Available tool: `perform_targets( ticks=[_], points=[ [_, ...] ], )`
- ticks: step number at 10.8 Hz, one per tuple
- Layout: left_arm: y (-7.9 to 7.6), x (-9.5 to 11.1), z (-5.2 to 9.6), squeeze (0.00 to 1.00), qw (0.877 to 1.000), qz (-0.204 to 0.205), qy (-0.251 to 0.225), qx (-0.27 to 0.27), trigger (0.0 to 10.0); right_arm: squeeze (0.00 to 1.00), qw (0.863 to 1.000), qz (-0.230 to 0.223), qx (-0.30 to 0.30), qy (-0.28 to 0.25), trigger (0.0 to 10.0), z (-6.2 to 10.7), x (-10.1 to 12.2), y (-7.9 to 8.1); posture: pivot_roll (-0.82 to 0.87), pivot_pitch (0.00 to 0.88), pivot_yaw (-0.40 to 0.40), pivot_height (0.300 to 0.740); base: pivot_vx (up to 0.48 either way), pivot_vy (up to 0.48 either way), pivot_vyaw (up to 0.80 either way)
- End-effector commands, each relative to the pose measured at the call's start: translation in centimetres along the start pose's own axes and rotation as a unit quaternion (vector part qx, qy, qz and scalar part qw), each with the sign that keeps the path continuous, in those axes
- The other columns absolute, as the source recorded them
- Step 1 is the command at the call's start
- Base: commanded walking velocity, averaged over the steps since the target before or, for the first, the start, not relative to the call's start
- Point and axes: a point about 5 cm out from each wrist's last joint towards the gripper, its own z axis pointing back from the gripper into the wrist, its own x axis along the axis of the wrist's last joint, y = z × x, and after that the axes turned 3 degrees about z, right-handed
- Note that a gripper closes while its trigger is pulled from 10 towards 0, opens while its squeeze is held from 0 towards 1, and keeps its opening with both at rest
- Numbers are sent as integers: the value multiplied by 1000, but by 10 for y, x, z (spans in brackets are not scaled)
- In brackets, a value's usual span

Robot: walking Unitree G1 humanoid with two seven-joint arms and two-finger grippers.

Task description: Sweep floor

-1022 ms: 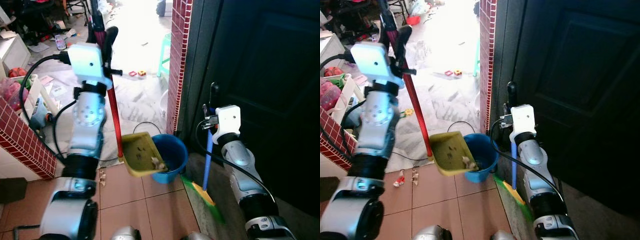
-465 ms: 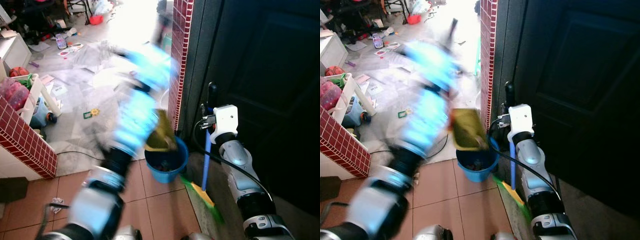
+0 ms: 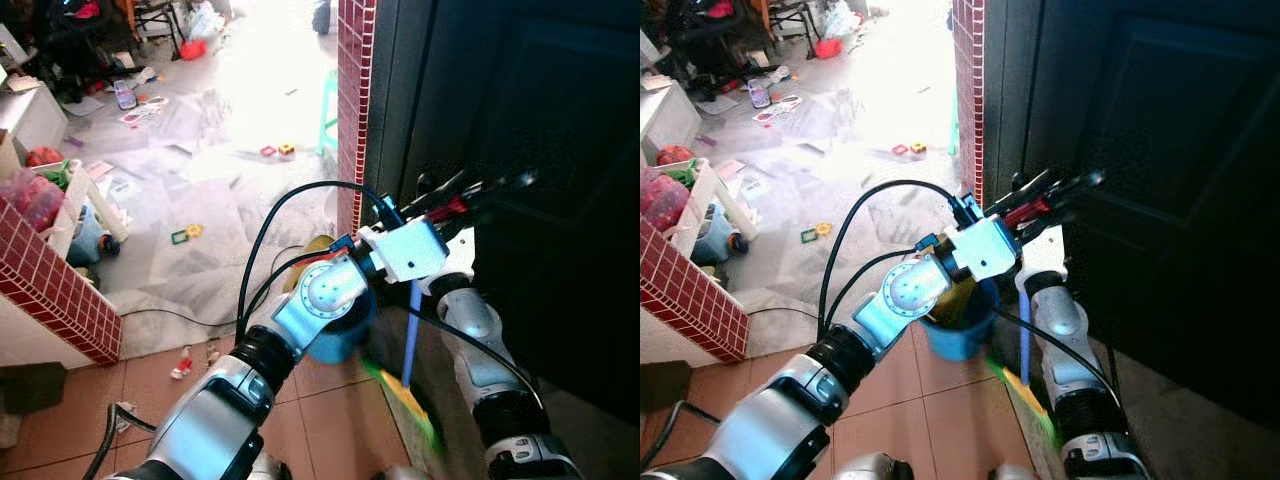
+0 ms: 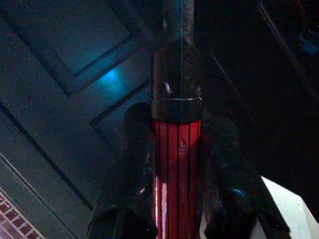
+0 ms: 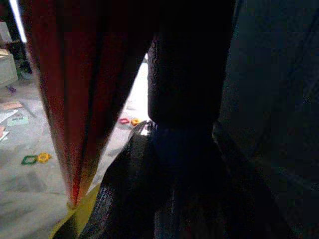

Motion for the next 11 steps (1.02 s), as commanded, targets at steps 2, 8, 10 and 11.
perform_targets(
  ticks=[2, 8, 10, 11],
  points=[
    [44, 20, -13, 0, 996, -18, -40, 78, 10000, 0, 999, 0, 4, -43, 10000, -11, 20, 3, -110, 0, 78, 740, 0, 0, 0],
    [214, 97, 44, 0, 910, -99, -90, 392, 10000, 0, 999, -2, 18, -40, 10000, -12, 17, 6, -81, 0, 54, 740, 0, 0, 0],
    [223, 64, 90, 0, 892, -127, 9, 433, 10000, 0, 999, -5, 29, -29, 10000, -10, 13, 9, -76, 0, 51, 740, 0, 0, 0],
    [217, 47, 112, 0, 887, -124, 53, 442, 10000, 0, 999, -6, 32, -26, 10000, -7, 11, 10, -71, 0, 47, 740, 0, 0, 0]
  ],
)
